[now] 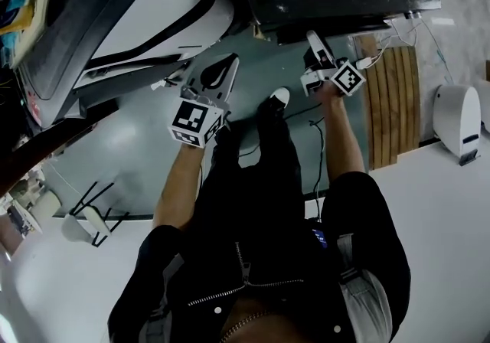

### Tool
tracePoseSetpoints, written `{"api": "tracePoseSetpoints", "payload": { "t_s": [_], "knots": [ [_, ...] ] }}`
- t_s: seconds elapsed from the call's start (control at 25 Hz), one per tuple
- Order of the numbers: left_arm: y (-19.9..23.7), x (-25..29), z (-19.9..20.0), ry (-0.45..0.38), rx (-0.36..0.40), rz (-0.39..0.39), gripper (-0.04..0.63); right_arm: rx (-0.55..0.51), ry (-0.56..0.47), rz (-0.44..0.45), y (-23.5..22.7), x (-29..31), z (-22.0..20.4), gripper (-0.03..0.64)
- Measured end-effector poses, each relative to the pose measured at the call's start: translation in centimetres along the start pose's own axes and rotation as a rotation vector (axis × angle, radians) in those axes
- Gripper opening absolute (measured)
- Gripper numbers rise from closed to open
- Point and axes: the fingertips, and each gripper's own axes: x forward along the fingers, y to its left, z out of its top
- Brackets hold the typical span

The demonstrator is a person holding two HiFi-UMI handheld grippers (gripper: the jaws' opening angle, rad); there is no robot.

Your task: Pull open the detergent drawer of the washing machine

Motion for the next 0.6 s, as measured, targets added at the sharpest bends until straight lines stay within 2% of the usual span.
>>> {"api": "tracePoseSetpoints", "payload": {
  "t_s": [0.2,0.6],
  "knots": [
    [0.9,-0.9,-1.4,0.02,-0.033,0.032,0.018,0.15,-0.079,0.093,-0.8,1.0,1.1,0.318],
    [1.7,-2.0,-3.8,0.074,-0.059,0.055,0.018,0.271,-0.132,0.343,-0.1,2.3,2.1,0.333]
  ]
}}
